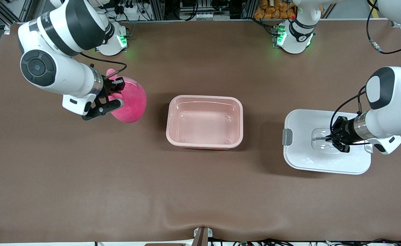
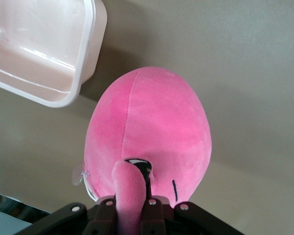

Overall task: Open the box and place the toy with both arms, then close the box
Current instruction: 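Move the pink toy with the right gripper over the open pink box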

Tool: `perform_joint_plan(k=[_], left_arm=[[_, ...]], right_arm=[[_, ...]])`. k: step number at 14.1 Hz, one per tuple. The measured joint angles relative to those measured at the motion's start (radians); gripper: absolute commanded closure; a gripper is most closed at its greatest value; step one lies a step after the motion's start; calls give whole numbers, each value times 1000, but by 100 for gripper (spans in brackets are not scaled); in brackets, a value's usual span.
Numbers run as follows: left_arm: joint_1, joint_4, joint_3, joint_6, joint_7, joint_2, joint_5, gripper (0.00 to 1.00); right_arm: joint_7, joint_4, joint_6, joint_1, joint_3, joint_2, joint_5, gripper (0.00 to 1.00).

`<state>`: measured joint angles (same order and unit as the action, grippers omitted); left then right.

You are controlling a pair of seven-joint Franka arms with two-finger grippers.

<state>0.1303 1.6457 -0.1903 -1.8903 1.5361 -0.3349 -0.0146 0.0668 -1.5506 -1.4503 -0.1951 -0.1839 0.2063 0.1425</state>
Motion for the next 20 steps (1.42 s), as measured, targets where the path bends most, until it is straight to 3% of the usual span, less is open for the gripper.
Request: perform_joint_plan(k=[10,20], left_arm=[[38,73,-3,-25,2,82,13,100],[38,84,-3,-30,2,82,14,100]], right_arm=[[385,54,-23,-121,-1,29,3,100],[686,200,-118,-237,-2,174,8,100]])
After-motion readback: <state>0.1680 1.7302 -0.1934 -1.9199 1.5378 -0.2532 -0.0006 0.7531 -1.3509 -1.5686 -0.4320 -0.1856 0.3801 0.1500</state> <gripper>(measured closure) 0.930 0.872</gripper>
